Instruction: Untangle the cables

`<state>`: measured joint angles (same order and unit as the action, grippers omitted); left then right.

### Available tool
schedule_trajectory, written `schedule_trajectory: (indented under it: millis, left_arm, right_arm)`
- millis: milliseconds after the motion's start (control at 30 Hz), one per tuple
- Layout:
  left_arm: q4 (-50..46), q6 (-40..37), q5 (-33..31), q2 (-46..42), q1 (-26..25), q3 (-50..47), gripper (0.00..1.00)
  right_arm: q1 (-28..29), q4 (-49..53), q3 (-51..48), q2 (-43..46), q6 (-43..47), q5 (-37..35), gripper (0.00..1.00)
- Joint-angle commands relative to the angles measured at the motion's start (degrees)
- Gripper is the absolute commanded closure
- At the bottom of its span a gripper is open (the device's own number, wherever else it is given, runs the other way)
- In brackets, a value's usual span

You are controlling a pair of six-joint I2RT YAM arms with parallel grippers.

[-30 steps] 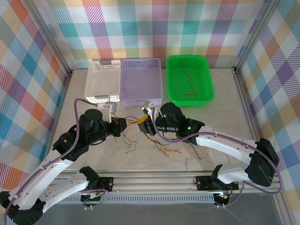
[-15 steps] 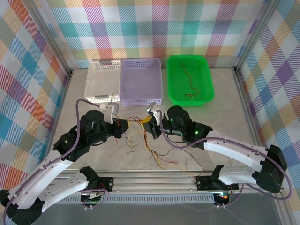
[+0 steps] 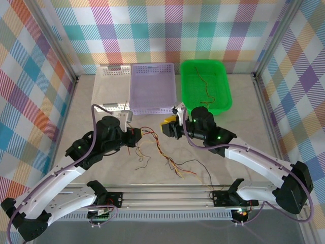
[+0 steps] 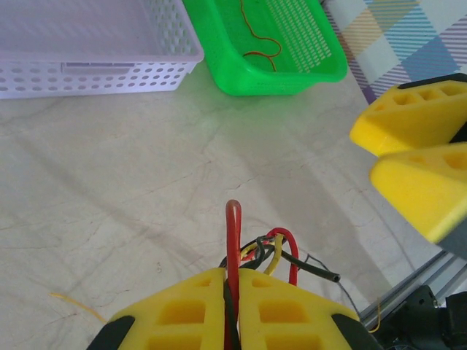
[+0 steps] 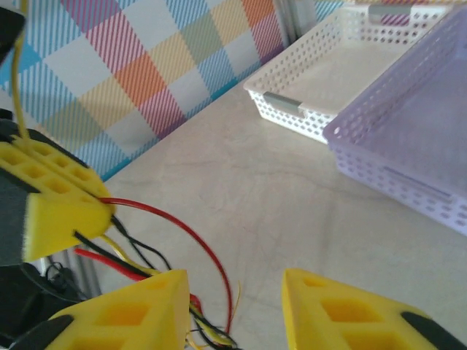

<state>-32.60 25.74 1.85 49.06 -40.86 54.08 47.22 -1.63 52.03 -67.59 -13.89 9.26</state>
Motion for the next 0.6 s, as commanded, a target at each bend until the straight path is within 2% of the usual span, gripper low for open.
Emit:
schedule_trajectory:
  millis: [0,133,333,567]
  left_arm:
    - [2.2,0.7,-0.7,0.1,-0.5,1.1,1.00]
    - [2.1,0.6,-1.1,0.8,-0.5,1.6,1.00]
    - [3.1,1.2,-0.5,2.3,-0.7,2.0,1.00]
    - [2.7,1.1,-1.1,2.1,-1.0,2.4,1.00]
  right_arm:
    - [0.5,-3.4,0.3,-0.3,-0.4,4.7,0.57]
    - [2.3,-5.4,-1.5,0.2,1.9,6.8,0.51]
    - [5.8,-5.0,-0.9,-1.8,6.6,4.4,0.50]
    - [6.8,-3.5,-0.2,-4.2,10.1,2.8,0.51]
